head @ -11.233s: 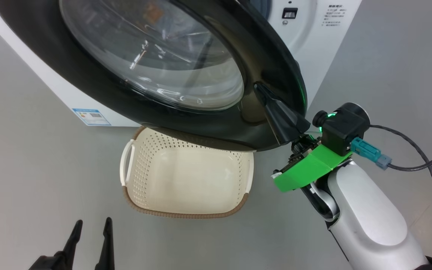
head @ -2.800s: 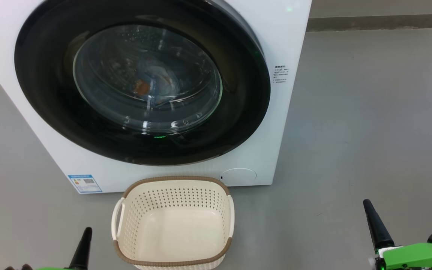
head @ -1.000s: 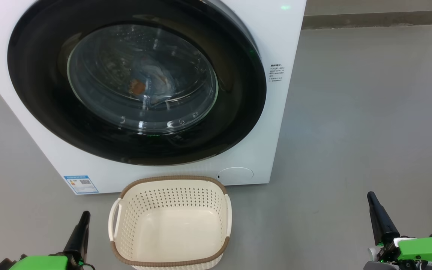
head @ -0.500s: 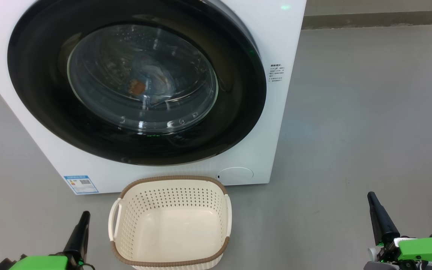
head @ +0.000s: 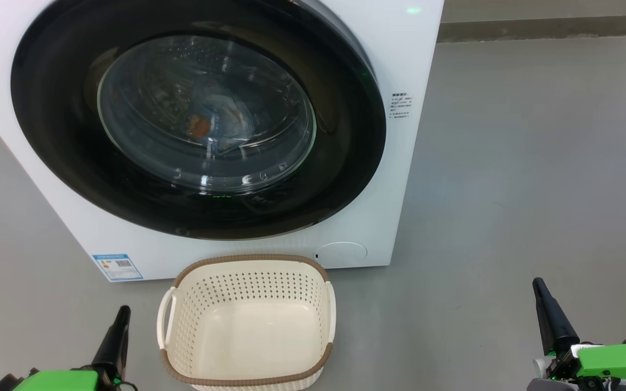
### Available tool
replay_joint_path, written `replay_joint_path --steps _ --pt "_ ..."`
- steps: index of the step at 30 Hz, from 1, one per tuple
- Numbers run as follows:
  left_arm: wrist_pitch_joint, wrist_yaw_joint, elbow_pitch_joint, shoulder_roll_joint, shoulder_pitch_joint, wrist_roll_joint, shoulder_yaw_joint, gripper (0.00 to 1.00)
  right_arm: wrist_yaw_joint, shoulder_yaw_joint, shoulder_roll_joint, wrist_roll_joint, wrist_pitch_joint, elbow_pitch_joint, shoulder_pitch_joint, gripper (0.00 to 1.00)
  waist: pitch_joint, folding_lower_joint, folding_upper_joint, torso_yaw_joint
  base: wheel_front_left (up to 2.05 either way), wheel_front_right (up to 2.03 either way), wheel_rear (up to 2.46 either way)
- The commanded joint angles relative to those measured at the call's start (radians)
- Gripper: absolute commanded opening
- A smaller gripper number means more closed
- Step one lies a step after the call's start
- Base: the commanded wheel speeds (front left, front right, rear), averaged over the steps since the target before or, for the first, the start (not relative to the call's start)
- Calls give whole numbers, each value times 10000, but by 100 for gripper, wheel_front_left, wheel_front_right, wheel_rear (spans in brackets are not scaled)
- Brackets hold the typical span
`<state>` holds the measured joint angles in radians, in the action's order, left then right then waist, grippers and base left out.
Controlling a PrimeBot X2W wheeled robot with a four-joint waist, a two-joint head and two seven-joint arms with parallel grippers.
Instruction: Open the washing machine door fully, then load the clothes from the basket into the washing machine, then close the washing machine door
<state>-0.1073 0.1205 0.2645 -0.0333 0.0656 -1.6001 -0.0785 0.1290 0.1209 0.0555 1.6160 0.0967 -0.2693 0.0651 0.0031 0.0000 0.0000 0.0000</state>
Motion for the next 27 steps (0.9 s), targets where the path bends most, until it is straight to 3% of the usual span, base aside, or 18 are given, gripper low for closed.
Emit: replay_joint_path --steps 1,27 --pt "-62 102 -193 -175 425 -82 -356 0 17 -172 24 9 84 251 419 0 0 0 0 0 0 0 0" --pt "-64 102 -193 -173 425 -80 -359 0 17 -136 0 -20 112 249 422 0 0 0 0 0 0 0 0"
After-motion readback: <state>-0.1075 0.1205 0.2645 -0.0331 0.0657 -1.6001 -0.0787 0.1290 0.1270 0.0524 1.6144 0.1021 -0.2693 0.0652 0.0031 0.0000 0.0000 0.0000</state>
